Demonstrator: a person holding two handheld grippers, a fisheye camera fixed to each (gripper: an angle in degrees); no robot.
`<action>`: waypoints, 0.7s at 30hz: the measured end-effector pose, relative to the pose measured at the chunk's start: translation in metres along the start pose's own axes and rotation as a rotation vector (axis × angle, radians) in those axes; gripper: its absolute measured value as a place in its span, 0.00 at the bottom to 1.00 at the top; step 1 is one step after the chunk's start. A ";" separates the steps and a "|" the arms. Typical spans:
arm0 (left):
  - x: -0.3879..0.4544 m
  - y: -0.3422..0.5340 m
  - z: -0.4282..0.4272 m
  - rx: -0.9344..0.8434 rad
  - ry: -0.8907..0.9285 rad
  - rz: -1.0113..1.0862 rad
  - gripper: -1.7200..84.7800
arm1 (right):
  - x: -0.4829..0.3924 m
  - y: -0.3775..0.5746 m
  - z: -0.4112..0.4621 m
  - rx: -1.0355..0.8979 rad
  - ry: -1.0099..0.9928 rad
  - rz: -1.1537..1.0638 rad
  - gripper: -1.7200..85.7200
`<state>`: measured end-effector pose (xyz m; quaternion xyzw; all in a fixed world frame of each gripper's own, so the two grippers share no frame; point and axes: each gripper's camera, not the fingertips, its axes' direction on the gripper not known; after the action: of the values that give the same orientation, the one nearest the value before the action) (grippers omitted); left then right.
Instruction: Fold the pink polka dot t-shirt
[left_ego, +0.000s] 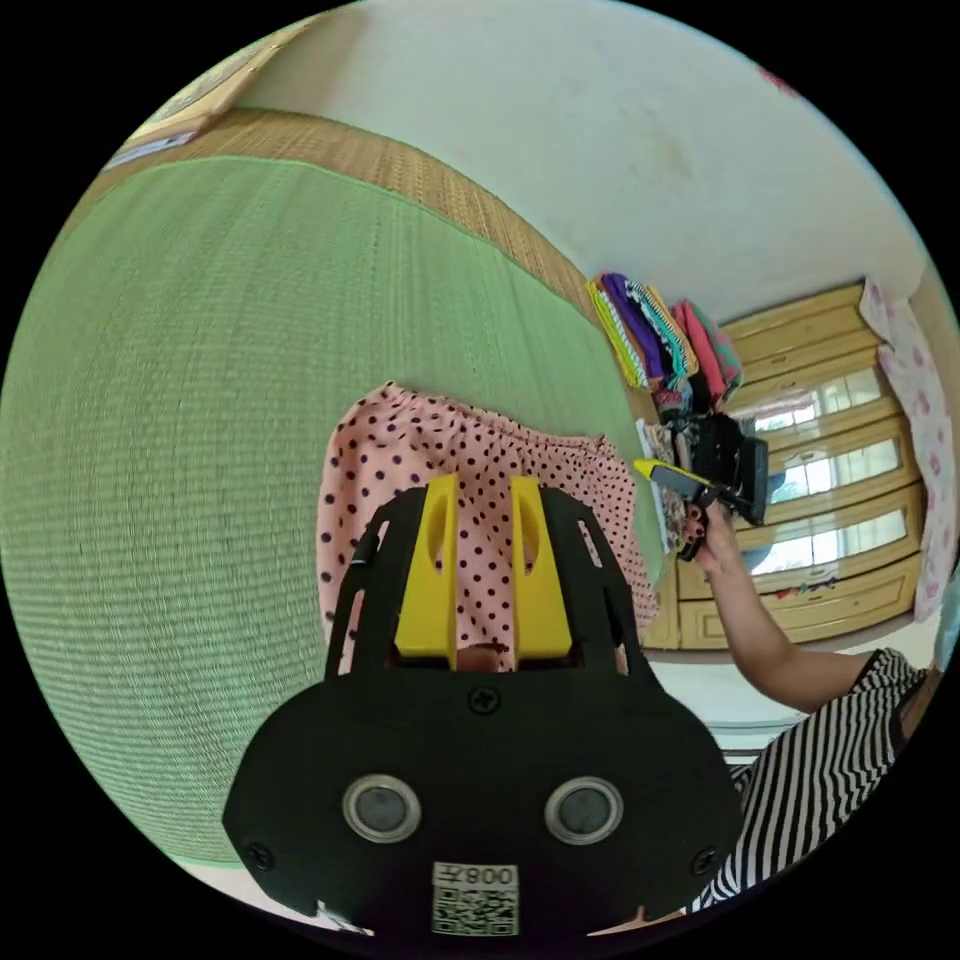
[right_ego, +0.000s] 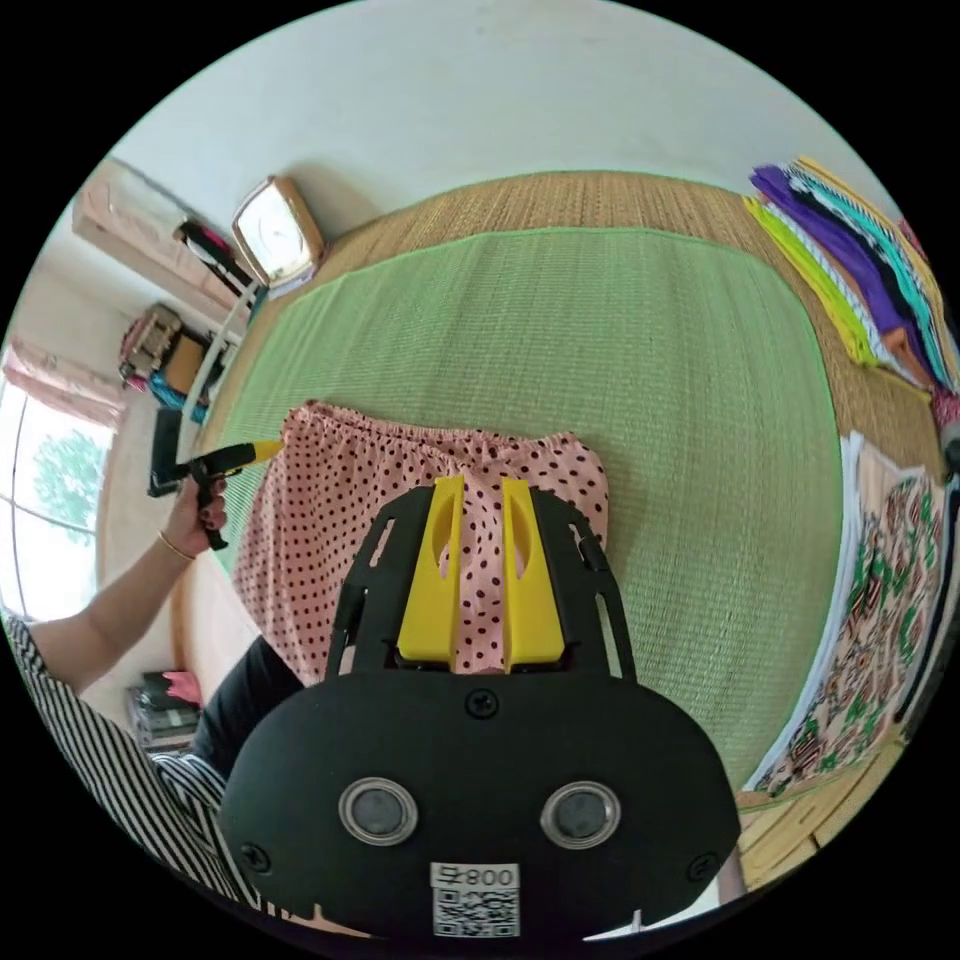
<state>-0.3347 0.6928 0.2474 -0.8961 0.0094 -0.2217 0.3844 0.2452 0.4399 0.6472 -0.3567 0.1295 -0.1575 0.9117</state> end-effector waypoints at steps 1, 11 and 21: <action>0.005 -0.003 0.004 -0.010 -0.024 0.015 0.11 | -0.006 -0.003 0.003 -0.005 0.028 -0.009 0.10; 0.053 -0.022 0.057 -0.141 -0.317 0.127 0.06 | -0.053 -0.024 0.053 -0.111 0.244 -0.029 0.09; 0.070 -0.011 0.053 -0.091 -0.286 0.142 0.02 | -0.062 -0.007 0.032 -0.042 0.204 -0.013 0.03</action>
<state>-0.2519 0.7232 0.2503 -0.9321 0.0278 -0.0637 0.3554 0.1979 0.4780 0.6828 -0.3585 0.2227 -0.1964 0.8851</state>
